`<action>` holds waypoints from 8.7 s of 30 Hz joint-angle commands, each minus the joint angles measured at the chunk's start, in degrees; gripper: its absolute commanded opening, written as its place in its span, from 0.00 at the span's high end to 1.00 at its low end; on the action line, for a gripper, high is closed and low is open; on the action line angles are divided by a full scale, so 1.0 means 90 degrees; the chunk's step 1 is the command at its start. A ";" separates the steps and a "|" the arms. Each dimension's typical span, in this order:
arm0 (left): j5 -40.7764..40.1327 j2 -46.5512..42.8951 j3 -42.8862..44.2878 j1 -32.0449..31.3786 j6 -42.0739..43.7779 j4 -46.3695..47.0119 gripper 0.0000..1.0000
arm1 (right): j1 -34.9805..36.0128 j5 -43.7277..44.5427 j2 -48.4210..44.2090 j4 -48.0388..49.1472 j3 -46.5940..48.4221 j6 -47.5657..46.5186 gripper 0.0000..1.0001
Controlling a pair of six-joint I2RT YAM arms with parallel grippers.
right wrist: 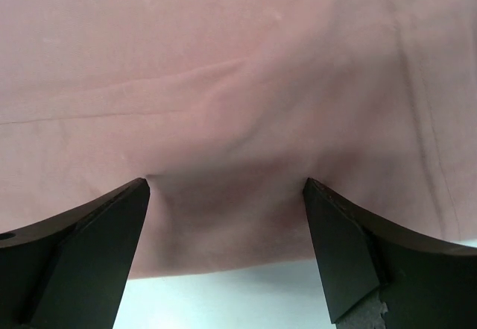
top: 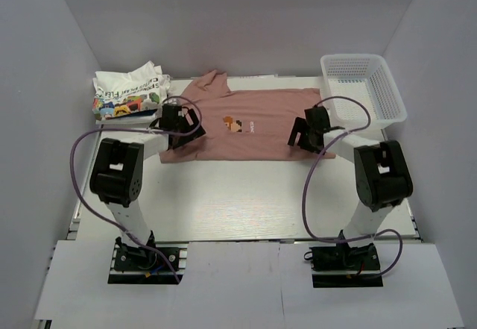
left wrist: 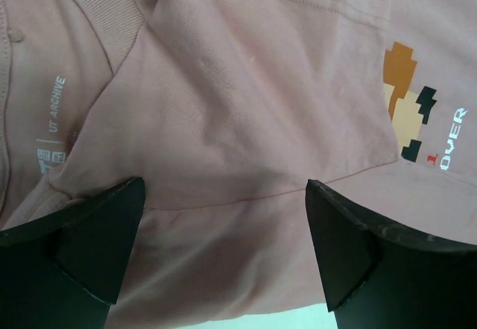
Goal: Fold and stack the t-shirts
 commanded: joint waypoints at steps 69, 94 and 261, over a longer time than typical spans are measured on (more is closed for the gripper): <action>-0.1609 0.3580 0.5438 0.0060 0.1072 -0.2884 1.00 | 0.0062 0.1817 0.0964 -0.1422 0.2854 0.0410 0.10; -0.0965 0.0368 0.2236 -0.0116 0.1864 -0.0805 1.00 | -0.0016 0.2237 0.2626 -0.2136 0.3855 0.0801 0.66; -0.2195 -0.2045 -0.1681 -0.2011 -0.1320 -0.2532 0.00 | -0.1246 0.2422 -0.3487 -0.0934 -0.2729 0.1318 0.10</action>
